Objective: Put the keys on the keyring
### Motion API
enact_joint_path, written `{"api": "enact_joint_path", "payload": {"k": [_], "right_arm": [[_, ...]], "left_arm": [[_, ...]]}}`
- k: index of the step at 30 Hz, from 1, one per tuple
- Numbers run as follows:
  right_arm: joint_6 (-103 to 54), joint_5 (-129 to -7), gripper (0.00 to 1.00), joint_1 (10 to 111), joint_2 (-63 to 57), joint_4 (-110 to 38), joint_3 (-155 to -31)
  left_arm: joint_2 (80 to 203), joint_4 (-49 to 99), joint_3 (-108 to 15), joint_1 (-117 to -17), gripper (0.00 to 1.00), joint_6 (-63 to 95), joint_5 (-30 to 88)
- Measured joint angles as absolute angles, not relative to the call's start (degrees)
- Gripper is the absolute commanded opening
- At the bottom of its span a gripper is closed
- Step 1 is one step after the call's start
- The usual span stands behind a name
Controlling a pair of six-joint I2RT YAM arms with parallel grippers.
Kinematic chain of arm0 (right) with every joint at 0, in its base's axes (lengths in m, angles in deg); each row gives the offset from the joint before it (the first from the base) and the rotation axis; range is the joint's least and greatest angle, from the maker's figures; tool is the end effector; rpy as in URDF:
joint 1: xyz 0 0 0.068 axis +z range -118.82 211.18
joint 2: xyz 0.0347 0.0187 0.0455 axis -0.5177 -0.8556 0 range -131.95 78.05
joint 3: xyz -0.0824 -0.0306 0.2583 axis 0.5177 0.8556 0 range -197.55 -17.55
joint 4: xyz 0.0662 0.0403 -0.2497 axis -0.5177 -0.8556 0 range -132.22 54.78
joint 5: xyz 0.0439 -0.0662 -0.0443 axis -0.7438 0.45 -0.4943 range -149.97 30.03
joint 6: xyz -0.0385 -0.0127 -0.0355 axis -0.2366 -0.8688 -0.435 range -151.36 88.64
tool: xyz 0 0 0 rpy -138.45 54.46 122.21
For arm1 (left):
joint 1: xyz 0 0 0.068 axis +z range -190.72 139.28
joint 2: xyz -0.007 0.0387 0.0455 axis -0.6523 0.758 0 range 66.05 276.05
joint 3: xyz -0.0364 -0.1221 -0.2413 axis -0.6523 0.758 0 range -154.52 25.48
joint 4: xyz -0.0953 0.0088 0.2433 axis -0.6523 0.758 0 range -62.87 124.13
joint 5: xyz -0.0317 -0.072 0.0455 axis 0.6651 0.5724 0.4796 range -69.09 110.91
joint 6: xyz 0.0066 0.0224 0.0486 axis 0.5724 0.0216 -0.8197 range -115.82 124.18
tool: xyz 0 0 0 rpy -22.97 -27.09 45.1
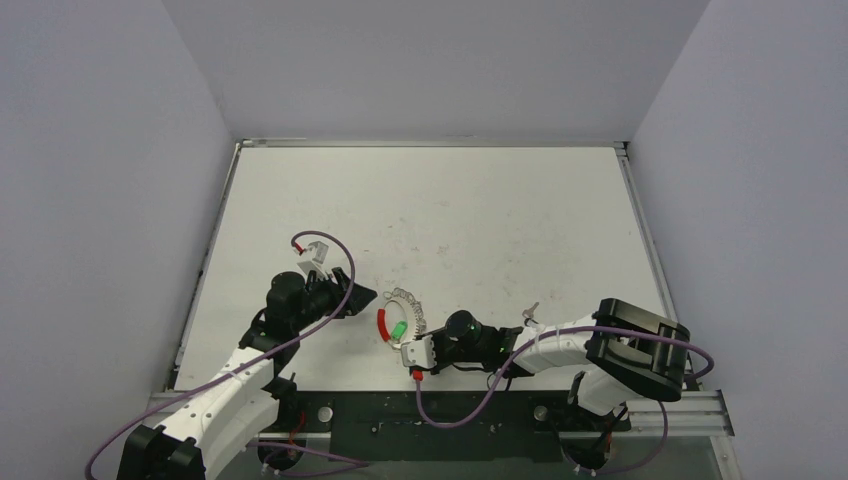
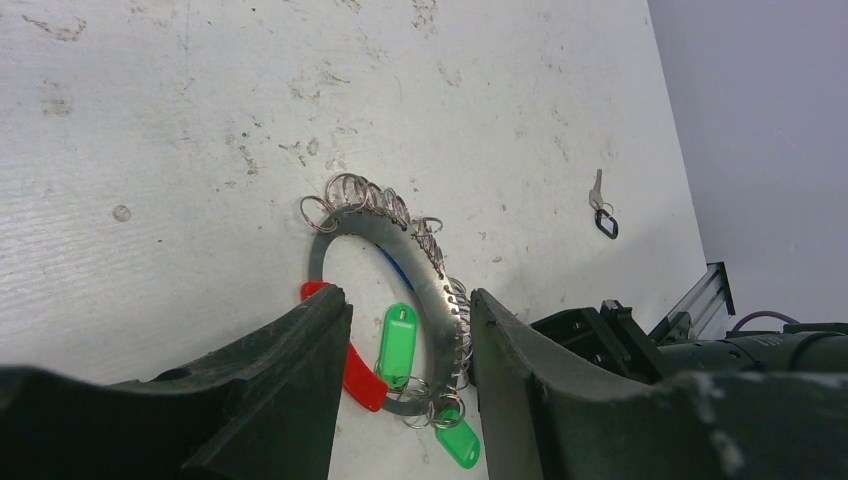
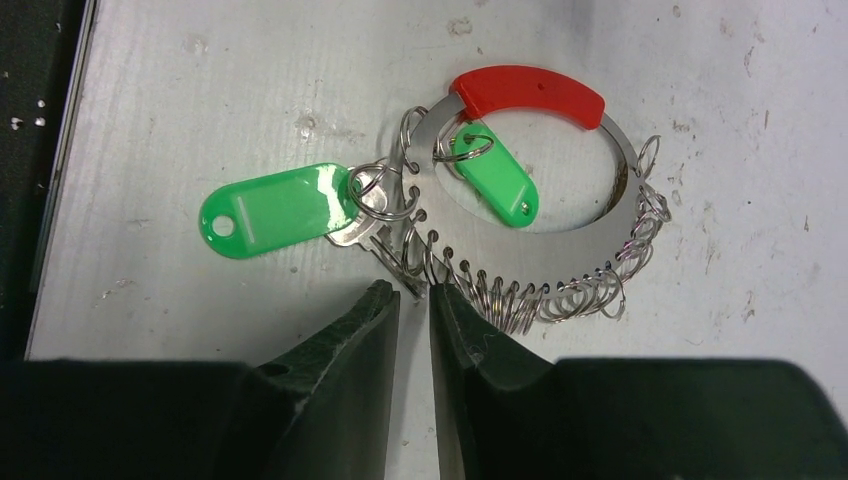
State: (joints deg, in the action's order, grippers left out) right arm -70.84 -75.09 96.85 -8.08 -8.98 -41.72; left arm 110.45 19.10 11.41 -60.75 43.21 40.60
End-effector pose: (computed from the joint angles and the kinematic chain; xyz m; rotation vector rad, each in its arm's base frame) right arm 0.0980 0.2392 0.1257 -1.8527 1.2276 0.5440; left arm 0.1579 -0.0703 0.1855 -0.1036 2.0743 -0.9933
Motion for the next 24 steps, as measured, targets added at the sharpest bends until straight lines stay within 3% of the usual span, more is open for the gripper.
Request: {"api": "enact_joint_path", "payload": {"k": [24], "right_arm": [[-75.7, -72.4, 0.17, 96.8, -9.4, -11.4, -43.9]], "left_arm": [[110.1, 19.1, 11.4, -60.7, 0.44, 43.2, 40.6]]}}
